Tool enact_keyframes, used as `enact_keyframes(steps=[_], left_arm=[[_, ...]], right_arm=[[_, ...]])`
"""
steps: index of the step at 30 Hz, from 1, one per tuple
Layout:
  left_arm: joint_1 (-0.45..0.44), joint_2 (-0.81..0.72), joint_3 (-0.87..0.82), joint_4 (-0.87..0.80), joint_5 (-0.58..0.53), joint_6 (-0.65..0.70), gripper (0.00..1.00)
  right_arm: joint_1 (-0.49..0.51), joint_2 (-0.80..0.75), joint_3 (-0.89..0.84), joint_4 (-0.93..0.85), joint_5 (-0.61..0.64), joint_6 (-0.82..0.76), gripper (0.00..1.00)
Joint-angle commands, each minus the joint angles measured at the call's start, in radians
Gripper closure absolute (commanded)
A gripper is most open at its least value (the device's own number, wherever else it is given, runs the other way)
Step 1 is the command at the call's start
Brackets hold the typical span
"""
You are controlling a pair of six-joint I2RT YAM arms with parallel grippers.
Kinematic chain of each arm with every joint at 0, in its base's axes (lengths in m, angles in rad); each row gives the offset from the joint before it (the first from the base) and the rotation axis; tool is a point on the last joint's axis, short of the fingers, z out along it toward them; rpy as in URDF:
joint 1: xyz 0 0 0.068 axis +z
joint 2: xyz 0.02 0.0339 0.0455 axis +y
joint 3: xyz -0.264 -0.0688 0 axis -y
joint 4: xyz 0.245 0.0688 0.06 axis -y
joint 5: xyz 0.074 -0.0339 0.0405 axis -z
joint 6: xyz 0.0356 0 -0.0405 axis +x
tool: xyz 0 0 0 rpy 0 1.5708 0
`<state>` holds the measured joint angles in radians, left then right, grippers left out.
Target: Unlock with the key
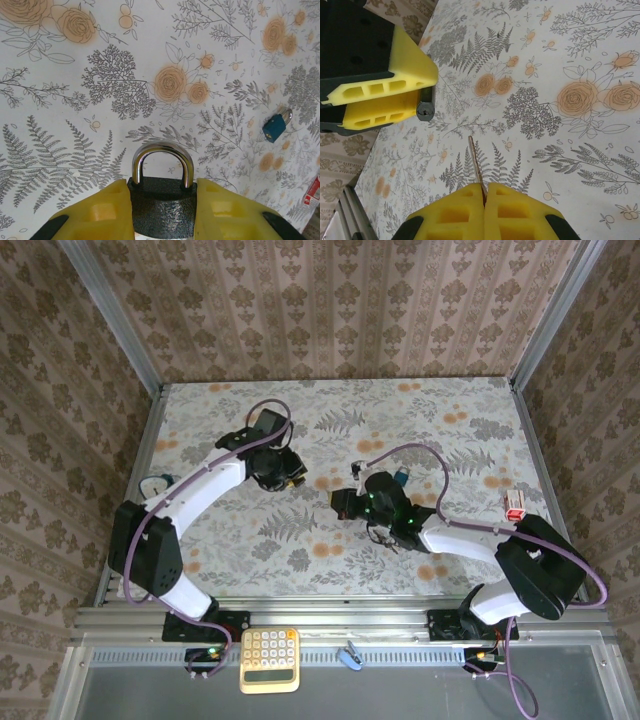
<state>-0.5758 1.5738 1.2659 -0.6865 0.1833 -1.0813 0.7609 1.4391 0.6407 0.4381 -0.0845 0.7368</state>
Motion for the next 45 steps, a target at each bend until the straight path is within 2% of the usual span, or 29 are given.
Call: enact_keyframes(steps=[1,11,20,45], left_arm=[[-0.008,0.013,0.027,-0.042,-0.026,0.002,0.74],[-0.013,0.04,0.027,-0.041,-0.026,-0.003,0.75],[-0.012,0.054,0.023,-0.022,-0.013,-0.011,0.75],[-0.012,0.07,-0.002,0.024,0.04,-0.037,0.77]], right_arm=[[0.032,0.016,0.018,-0.009,0.07,0.021,1.0],[0.111,0.118,0.031,0.055,0.146,0.11,1.0],[0.115,0.151,0.057,0.088,0.133,0.149,1.0],[0.115,0.187,0.088,0.116,0.163,0.137,1.0]])
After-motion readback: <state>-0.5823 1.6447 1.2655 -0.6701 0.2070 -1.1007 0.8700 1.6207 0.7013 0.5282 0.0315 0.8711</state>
